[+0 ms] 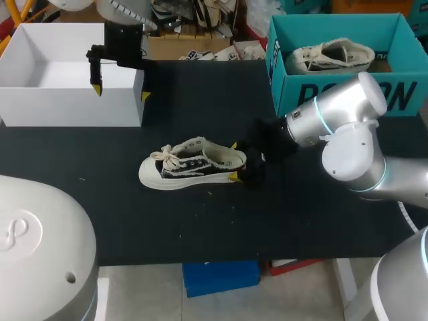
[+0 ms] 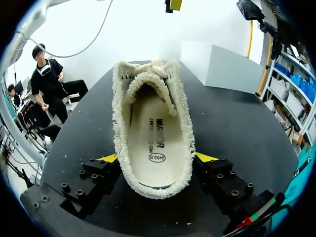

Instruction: Take the shoe out of the shoebox, open the shoe tongue, remove and reinsert the insole, then place the shoe into the shoebox

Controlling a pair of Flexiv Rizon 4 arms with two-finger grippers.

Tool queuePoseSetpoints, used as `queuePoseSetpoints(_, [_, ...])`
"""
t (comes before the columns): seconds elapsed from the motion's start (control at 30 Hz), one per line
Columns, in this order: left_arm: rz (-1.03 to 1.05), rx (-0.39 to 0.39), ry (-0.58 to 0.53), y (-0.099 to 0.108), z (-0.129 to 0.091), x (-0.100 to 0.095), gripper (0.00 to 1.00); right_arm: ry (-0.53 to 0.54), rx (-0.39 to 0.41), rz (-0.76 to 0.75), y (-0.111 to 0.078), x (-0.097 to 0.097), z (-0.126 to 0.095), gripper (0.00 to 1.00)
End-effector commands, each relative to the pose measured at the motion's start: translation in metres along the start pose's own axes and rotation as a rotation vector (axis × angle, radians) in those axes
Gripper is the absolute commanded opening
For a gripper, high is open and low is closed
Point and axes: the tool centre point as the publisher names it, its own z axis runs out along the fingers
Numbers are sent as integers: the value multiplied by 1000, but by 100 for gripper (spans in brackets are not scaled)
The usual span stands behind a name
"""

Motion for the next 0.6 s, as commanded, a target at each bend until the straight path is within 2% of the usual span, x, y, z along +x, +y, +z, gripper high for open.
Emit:
queuePoseSetpoints(0.03, [-2, -4, -5, -1, -1, 1, 100, -1, 4, 2, 1, 0, 0, 0])
queuePoseSetpoints(0.3, [5, 3, -6, -4, -2, -3, 100, -1, 4, 2, 1, 0, 0, 0])
queuePoseSetpoints(0.37, [13, -14, 4, -4, -1, 2, 100, -1, 4, 2, 1, 0, 0, 0])
queuePoseSetpoints(0.43, [27, -58, -11, -1, 3, 21, 100, -1, 4, 2, 1, 0, 0, 0])
queuePoseSetpoints(0.6, [60, -68, -35, 7, 5, 53, 100, -1, 4, 2, 1, 0, 0, 0])
